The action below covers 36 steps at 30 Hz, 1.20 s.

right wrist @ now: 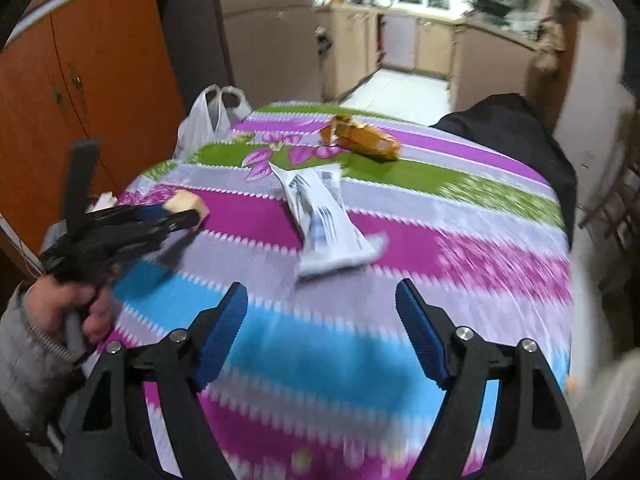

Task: Collect trash
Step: 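Grasp the yellow sponge with the left tool while the right tool grasps the white paper packet, then lift the sponge and packet and carry both toward the white bucket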

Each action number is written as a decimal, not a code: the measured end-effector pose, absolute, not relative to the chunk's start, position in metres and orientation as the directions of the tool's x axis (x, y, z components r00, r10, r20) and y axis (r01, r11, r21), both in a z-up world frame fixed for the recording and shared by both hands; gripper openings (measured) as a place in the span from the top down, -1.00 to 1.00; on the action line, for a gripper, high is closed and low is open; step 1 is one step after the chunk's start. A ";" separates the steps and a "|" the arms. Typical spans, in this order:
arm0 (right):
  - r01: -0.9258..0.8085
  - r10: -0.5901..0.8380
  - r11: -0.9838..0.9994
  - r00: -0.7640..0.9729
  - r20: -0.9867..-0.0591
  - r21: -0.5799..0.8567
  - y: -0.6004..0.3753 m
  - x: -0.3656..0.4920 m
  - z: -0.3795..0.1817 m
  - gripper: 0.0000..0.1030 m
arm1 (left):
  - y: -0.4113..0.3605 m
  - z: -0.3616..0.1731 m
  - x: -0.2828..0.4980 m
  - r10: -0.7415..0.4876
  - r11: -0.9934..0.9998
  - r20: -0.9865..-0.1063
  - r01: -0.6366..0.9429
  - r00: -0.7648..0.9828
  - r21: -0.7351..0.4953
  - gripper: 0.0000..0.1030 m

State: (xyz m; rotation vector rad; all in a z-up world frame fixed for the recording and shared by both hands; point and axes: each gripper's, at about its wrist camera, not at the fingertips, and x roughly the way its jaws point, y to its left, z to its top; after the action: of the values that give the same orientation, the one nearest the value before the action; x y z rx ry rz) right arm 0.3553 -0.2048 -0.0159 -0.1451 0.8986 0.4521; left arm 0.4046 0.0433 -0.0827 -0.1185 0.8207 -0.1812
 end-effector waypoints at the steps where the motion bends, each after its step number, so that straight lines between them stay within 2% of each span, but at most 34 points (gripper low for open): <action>1: -0.446 0.312 0.893 0.523 -0.793 0.058 -0.198 0.366 -0.021 -0.40 | 0.043 -0.083 0.405 -0.210 0.977 -0.717 0.116 0.664 -0.178 0.02; 6: -0.465 0.270 0.884 0.426 -0.863 0.047 -0.167 0.431 -0.049 -0.40 | 0.049 -0.087 0.409 -0.247 0.967 -0.723 0.112 0.645 -0.230 0.02; 11: -0.475 0.207 0.880 0.394 -0.895 -0.006 -0.148 0.450 -0.071 -0.40 | 0.050 -0.087 0.409 -0.255 0.964 -0.721 0.112 0.644 -0.241 0.02; 13: -0.460 0.191 0.888 0.396 -0.898 -0.015 -0.146 0.451 -0.075 -0.10 | 0.049 -0.087 0.409 -0.249 0.966 -0.722 0.111 0.645 -0.235 0.02; 18: -0.443 0.176 0.896 0.415 -0.892 -0.029 -0.142 0.450 -0.075 0.12 | 0.050 -0.087 0.409 -0.243 0.967 -0.722 0.103 0.648 -0.234 0.02; 19: -0.441 0.167 0.897 0.423 -0.891 -0.042 -0.140 0.448 -0.075 0.22 | 0.050 -0.087 0.409 -0.242 0.967 -0.722 0.101 0.648 -0.233 0.02; 22: -0.429 0.168 0.902 0.436 -0.884 -0.040 -0.140 0.442 -0.074 0.32 | 0.050 -0.086 0.409 -0.235 0.969 -0.723 0.095 0.650 -0.229 0.02; 36: -0.337 0.221 0.941 0.553 -0.803 0.027 -0.161 0.380 -0.041 0.36 | 0.053 -0.085 0.406 -0.216 0.971 -0.721 0.071 0.658 -0.226 0.02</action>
State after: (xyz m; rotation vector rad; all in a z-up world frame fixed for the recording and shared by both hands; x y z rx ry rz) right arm 0.3798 -0.1612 -0.0408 -0.1353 0.9278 0.3311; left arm 0.4065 0.0526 -0.0851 -0.1845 0.8375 -0.1636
